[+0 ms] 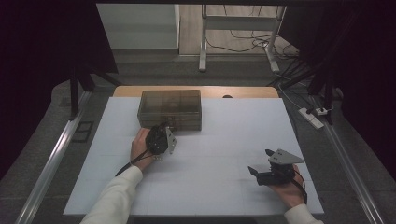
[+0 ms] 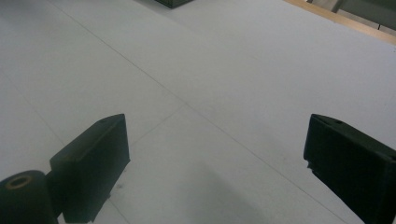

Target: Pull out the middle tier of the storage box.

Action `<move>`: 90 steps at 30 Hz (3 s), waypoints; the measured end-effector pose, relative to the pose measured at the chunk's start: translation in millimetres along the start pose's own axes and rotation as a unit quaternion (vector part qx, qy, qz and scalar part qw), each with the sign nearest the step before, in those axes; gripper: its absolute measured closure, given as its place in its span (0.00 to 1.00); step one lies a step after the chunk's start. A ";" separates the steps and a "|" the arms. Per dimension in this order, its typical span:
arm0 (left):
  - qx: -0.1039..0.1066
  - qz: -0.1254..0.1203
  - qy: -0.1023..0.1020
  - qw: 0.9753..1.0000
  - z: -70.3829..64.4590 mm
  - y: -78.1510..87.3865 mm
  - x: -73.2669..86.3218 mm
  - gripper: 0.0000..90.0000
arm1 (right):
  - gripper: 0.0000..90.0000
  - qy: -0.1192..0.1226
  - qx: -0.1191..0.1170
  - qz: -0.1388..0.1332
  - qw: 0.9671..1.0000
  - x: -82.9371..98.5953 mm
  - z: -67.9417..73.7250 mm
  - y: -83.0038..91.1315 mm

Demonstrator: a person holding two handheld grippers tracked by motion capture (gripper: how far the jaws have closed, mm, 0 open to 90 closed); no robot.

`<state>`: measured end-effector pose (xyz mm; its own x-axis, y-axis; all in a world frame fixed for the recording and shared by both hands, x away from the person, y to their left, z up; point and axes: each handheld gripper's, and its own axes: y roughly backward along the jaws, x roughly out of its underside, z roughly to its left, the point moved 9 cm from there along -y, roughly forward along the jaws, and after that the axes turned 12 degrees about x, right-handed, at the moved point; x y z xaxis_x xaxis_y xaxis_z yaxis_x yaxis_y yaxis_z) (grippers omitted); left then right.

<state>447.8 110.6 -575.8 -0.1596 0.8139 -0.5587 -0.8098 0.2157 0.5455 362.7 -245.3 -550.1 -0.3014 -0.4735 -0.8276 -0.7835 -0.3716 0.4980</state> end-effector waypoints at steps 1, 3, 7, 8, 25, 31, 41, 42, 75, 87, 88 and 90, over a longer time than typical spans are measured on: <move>-0.001 -0.002 0.001 1.000 -0.2 -0.5 -0.2 0.65 | 0.07 0.000 0.001 0.000 1.000 0.0 -0.1 0.0; -0.001 -0.002 0.000 1.000 -0.2 -0.6 -0.3 0.66 | 0.07 0.000 0.000 0.000 1.000 0.0 -0.1 0.0; -0.003 0.002 0.000 1.000 0.4 -1.7 0.5 0.67 | 0.07 0.000 0.001 0.000 1.000 0.1 -0.1 0.0; -0.004 0.001 0.000 1.000 0.6 -2.2 0.6 0.68 | 0.07 0.000 0.001 0.000 1.000 0.1 -0.1 0.0; -0.019 -0.001 -0.004 1.000 4.6 -4.3 2.1 0.78 | 0.07 0.001 0.001 0.002 1.000 0.3 0.0 0.1; -0.019 0.002 -0.005 1.000 4.3 -6.1 3.6 0.79 | 0.07 0.001 0.001 0.002 1.000 0.5 -0.2 -0.1; -0.019 0.005 -0.010 1.000 3.9 -7.7 5.0 0.79 | 0.07 0.002 0.001 0.005 1.000 1.0 0.4 -0.4; -0.019 0.004 -0.010 1.000 3.9 -7.9 4.8 0.79 | 0.07 0.002 0.001 0.005 1.000 1.1 0.4 -0.5; -0.037 0.016 -0.054 0.998 3.4 -10.8 2.4 0.83 | 0.08 0.002 0.000 0.006 1.000 1.5 0.6 -0.5; -0.055 0.016 -0.074 0.996 2.1 -11.9 2.5 0.84 | 0.08 0.002 -0.001 0.008 1.000 2.1 0.7 -1.0; -0.056 0.016 -0.075 0.995 2.0 -11.9 2.6 0.85 | 0.08 0.002 -0.001 0.008 1.000 2.1 0.7 -1.0; -0.059 0.015 -0.077 0.995 1.9 -12.0 2.7 0.85 | 0.07 0.002 0.000 0.008 1.000 2.1 0.7 -1.0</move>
<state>458.1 111.2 -582.7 -0.1036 0.8936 -0.4368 -0.8682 0.1331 0.4781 362.5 -245.4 -552.5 -0.3120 -0.4836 -0.8178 -0.7778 -0.3642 0.5121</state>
